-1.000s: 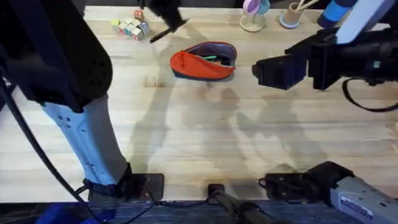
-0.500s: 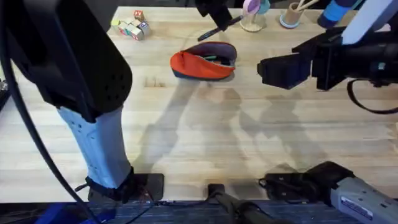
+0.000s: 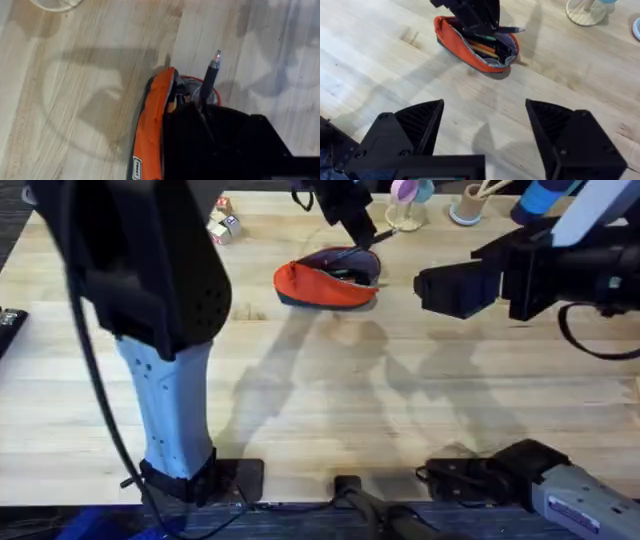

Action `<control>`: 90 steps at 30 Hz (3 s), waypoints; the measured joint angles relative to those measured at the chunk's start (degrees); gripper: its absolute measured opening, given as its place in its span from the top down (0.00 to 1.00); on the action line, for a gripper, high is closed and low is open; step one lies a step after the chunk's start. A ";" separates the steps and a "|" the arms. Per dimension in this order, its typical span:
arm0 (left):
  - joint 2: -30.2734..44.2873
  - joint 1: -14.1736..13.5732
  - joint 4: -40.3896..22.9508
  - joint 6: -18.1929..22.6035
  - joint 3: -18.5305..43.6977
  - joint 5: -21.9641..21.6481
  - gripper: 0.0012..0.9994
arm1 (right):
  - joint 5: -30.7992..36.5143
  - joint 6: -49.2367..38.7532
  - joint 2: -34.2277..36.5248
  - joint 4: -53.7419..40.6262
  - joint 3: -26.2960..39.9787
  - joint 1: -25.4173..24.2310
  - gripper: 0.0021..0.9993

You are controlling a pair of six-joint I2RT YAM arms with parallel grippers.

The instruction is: Unzip the bag, pick up the pens from the table one at a time and place them inside, then zip the bag closed.

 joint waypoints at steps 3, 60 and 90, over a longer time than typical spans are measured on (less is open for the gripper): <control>1.58 0.00 -0.15 0.12 0.00 -0.61 0.96 | 0.00 0.00 0.00 0.00 0.00 0.00 0.00; 2.51 3.42 -11.31 1.26 0.00 -21.36 0.01 | 2.14 0.00 0.01 0.61 0.00 0.00 0.00; -12.38 30.93 -24.63 23.73 -2.37 -3.35 0.00 | 3.85 0.00 1.52 0.72 0.00 0.00 0.00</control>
